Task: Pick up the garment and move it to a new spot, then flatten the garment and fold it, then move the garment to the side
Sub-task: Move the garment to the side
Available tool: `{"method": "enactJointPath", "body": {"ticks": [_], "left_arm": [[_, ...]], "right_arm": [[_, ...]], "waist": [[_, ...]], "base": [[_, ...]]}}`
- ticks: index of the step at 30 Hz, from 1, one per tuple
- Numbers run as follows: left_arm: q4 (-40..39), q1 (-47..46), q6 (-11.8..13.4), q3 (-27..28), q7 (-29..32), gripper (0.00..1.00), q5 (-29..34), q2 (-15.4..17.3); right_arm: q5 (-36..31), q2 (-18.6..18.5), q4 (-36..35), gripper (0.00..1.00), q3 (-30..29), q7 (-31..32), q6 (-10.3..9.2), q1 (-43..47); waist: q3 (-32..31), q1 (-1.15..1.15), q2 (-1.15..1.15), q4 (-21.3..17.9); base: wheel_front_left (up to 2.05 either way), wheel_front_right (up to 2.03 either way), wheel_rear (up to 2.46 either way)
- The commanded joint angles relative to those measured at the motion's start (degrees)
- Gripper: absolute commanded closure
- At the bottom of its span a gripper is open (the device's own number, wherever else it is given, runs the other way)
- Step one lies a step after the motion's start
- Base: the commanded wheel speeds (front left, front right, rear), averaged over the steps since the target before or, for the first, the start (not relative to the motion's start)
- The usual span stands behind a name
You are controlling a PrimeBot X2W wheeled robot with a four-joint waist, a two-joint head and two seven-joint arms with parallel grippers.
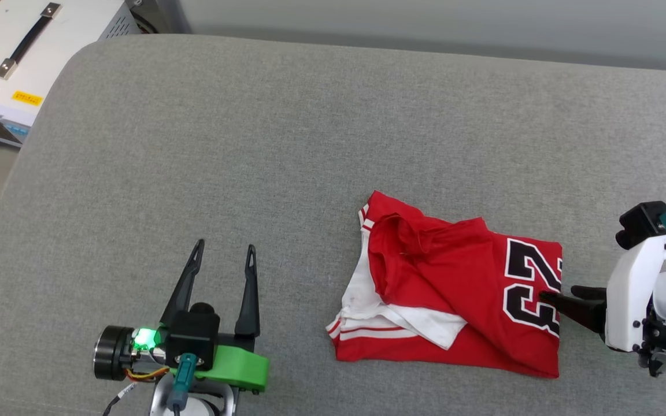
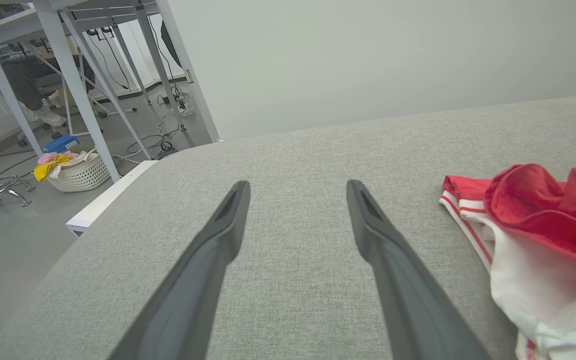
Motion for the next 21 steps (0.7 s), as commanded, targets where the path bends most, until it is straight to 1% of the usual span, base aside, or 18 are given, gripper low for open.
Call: {"method": "enactJointPath", "body": {"ticks": [1, 7, 10, 13, 16, 17, 18, 21], "left_arm": [[-0.15, -1.33, -0.4, -0.08, -0.33, 0.0, 0.26, -0.41], [-0.15, -2.48, -0.44, -0.38, -0.33, 0.0, 0.38, -0.8], [-0.12, -2.97, -0.5, -0.53, -0.33, 0.0, 0.44, -0.91], [0.04, -3.46, -0.52, -0.76, -0.33, 0.0, 0.5, -1.08], [0.05, -3.68, -0.37, -0.78, -0.33, 0.0, 0.48, -1.22], [0.1, -3.66, -0.31, -0.74, -0.33, 0.0, 0.45, -1.25], [0.17, -3.58, -0.22, -0.68, -0.33, 0.0, 0.42, -1.27], [0.45, -3.35, -0.14, -0.71, -0.33, 0.0, 0.36, -1.34]], "right_arm": [[0.67, 0.41, 0.75, 0.0, 0.41, -0.55, -0.03, 0.63], [2.79, 2.56, 3.77, 0.0, 3.17, -2.25, -0.03, 0.64], [3.68, 3.93, 5.42, 0.0, 5.46, -2.85, -0.03, 1.07], [4.19, 4.28, 6.21, 0.0, 7.58, -3.81, -0.03, 1.77], [4.39, 3.77, 6.21, 0.0, 8.72, -6.42, -0.03, 1.71], [4.39, 3.48, 6.13, 0.87, 8.9, -7.27, -0.03, 1.54], [4.4, 3.07, 5.99, 1.0, 9.01, -8.42, -0.03, 1.23], [4.38, 1.63, 5.4, 1.0, 9.32, -11.12, -0.03, 0.26]], "waist": [[1.65, 0.0, 0.0, 0.94], [3.76, 0.0, 0.0, 1.58], [4.47, 0.0, 0.0, 1.83], [4.82, 0.0, 0.0, 2.09], [4.97, 0.0, 0.0, 2.05], [4.94, 0.0, 0.0, 1.95], [4.89, 0.0, 0.0, 1.77], [4.58, 0.0, 0.0, 1.28]], "base": [[0.0, 0.0, 0.0], [0.0, 0.0, 0.0], [0.0, 0.0, 0.0], [0.0, 0.0, 0.0], [0.0, 0.0, 0.0], [0.0, 0.0, 0.0], [0.0, 0.0, 0.0], [0.0, 0.0, 0.0]]}}
